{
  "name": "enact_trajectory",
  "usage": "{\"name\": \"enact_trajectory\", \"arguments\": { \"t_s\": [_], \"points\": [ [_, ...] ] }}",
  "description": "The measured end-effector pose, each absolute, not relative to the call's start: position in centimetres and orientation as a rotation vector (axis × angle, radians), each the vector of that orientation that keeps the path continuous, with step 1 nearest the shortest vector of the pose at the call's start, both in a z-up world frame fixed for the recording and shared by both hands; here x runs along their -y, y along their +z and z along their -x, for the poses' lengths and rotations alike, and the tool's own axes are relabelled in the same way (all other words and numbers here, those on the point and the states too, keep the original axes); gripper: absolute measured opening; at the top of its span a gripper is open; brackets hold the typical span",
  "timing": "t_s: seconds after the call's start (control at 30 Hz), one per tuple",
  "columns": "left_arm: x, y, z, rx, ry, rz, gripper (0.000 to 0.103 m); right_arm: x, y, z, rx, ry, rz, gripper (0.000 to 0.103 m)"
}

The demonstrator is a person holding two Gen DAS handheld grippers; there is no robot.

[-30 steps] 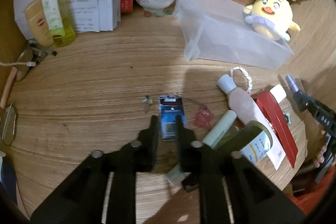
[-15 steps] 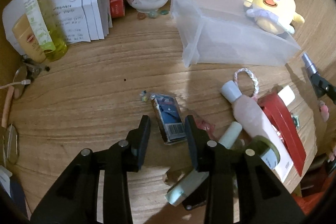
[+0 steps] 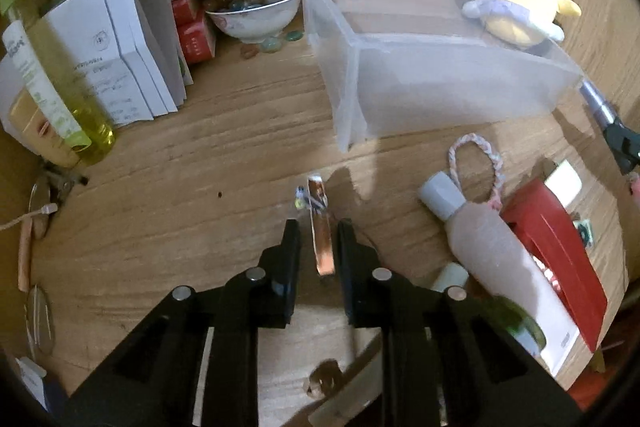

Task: Organize objects
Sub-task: 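Carry the spray bottle into the clear bin with the right gripper while the left gripper grasps the pink keychain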

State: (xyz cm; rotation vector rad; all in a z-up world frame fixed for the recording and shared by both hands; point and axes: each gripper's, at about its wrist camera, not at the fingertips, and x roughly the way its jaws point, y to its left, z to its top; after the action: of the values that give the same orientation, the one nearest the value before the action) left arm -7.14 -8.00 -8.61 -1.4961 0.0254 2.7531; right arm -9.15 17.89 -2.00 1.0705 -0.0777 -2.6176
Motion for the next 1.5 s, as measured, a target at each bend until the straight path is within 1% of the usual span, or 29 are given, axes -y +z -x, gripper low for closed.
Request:
{"name": "enact_trajectory", "arguments": {
  "t_s": [0.03,0.17,0.3,0.47,0.67,1.1,1.5],
  "points": [
    [8.1,-8.6,7.3,-0.026,2.764,1.499,0.006,-17.9,-2.0,9.1,0.081,-2.617,-1.068,0.024],
    [9.1,-8.2,7.5,0.047,2.808,1.483,0.005,-17.9,-1.8,9.2,0.082,-2.624,-1.057,0.024],
    [9.9,-6.7,7.1,0.082,2.861,1.431,0.005,-17.8,-1.2,9.6,0.079,-2.63,-1.031,0.024],
    [10.0,-3.2,6.5,0.069,2.939,1.289,0.005,-17.3,-0.1,10.2,0.067,-2.635,-0.978,0.024],
    [8.5,-0.6,6.9,0.033,2.949,1.162,0.005,-17.0,1.4,10.9,0.061,-2.649,-0.915,0.024],
    [4.7,2.5,8.9,-0.007,2.888,1.014,0.005,-16.5,3.2,13.4,0.024,-2.664,-0.857,0.024],
    [3.9,3.3,12.1,0.055,2.847,0.991,0.005,-15.5,5.1,16.7,-0.03,-2.66,-0.814,0.024]
  ]
}}
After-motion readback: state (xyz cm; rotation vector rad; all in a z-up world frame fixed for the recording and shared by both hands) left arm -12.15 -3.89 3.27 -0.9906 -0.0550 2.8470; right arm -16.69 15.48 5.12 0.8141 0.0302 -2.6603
